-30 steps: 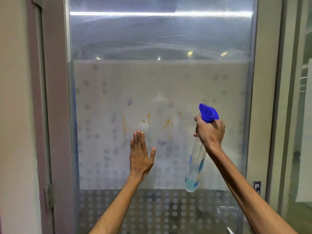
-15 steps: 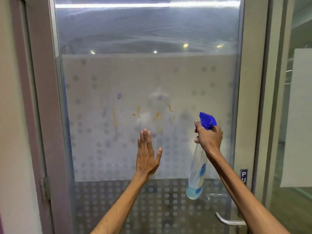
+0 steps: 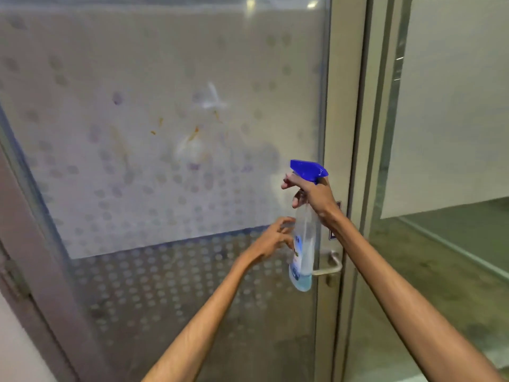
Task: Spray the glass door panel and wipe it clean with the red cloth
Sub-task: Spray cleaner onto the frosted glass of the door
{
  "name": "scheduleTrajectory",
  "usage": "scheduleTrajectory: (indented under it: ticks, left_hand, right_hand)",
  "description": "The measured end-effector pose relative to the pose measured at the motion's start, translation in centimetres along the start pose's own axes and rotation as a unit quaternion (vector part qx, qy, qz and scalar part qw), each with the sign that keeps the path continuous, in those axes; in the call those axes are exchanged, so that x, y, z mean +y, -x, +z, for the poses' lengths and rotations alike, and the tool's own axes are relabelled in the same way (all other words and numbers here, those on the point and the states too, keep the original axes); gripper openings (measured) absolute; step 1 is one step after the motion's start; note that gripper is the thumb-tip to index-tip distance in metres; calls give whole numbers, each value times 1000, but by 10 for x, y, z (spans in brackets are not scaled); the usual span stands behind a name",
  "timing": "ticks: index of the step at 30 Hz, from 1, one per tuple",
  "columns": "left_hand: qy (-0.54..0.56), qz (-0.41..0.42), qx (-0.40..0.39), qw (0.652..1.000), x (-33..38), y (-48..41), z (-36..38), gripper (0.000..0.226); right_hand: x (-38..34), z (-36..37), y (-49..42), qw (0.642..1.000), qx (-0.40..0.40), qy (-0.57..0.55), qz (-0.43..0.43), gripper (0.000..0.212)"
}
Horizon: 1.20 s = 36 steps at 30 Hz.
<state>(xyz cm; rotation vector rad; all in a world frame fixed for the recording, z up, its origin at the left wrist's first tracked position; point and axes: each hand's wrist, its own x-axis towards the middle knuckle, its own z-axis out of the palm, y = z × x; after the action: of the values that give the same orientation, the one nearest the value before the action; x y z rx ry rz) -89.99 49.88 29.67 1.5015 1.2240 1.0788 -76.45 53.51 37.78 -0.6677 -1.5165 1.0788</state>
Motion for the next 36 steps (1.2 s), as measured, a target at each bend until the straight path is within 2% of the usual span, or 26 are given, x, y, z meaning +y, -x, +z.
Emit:
scheduleTrajectory:
  ticks: [4,6,10,12,15,17,21,25,29,31,34,36]
  left_hand:
    - [-36,-22,-129,991,-14,-10,30,71]
    - [-59,-32,-197,978,-17,-14,44,78]
    - [-85,-31,-267,960,-18,-20,76,87]
    - [-109,-11,-273,956,-15,-18,93,88]
    - [-135,22,-263,955,-12,-9,117,105]
    - [-129,47,-265,954,-11,-4,134,106]
    - [-106,81,-280,951,-10,11,163,80]
    - [-125,118,-254,952,-10,32,193,69]
    - [-140,155,-248,946,-8,50,218,68]
    - [-140,175,-259,940,-7,58,229,69]
    - [-134,193,-269,934,-2,68,248,52]
    - [-131,204,-276,930,4,74,261,47]
  right_hand:
    - [6,-34,23,1000,-7,-12,13,26]
    - [7,-50,34,1000,2,2,20,27]
    - [5,-80,59,998,37,35,33,29]
    - [1,-95,73,996,54,55,39,30]
    - [-11,-112,94,993,86,65,39,27]
    - [-19,-121,109,991,122,53,31,24]
    - [-33,-133,143,978,201,58,19,21]
    - [-43,-141,174,964,253,79,15,22]
    - [-54,-146,203,952,273,134,31,23]
    - [-61,-152,218,944,284,163,39,31]
    - [-74,-164,239,934,293,199,46,48]
    - [-81,-175,254,929,297,216,46,41]
